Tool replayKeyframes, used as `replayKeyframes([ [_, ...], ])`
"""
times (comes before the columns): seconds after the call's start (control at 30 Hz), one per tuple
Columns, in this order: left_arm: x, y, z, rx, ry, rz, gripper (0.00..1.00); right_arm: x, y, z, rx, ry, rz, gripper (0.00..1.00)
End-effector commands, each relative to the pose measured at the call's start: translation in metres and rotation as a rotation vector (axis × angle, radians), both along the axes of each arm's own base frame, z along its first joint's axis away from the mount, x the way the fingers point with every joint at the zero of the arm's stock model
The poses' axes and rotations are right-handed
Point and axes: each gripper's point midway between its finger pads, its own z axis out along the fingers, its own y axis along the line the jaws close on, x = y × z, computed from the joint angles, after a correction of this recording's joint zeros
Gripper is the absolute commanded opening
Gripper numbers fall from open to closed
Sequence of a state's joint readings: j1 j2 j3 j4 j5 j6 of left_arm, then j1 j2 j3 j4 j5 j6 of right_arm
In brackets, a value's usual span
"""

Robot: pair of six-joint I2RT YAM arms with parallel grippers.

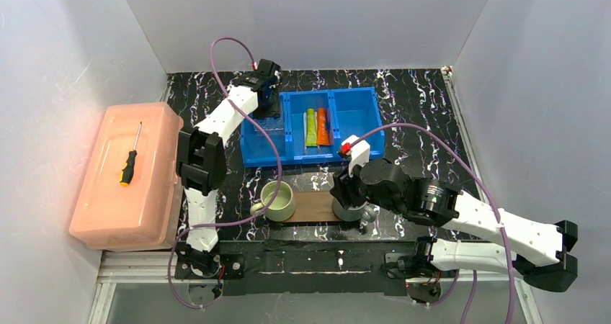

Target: Prepare toiletry sets of a toothbrush and toothpaste on the tray

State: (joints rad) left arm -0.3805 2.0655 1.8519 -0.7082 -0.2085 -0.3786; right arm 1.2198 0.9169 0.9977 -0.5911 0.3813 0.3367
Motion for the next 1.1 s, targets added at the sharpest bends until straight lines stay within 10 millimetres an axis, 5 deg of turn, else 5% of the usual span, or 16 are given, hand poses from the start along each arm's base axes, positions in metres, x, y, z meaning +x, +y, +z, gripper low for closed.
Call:
replayKeyframes([
  [0.0, 0.008, 0.006, 0.009, 0.017, -0.025, 0.030, 0.40, -0.002, 0.003, 0.005, 0.031, -0.013, 0.017, 0.56],
  [1.07, 0.007, 0.010, -0.024, 0.048, 0.021, 0.019, 0.27, -0.002, 0.012, -0.008, 0.002, 0.002, 0.040, 0.56],
])
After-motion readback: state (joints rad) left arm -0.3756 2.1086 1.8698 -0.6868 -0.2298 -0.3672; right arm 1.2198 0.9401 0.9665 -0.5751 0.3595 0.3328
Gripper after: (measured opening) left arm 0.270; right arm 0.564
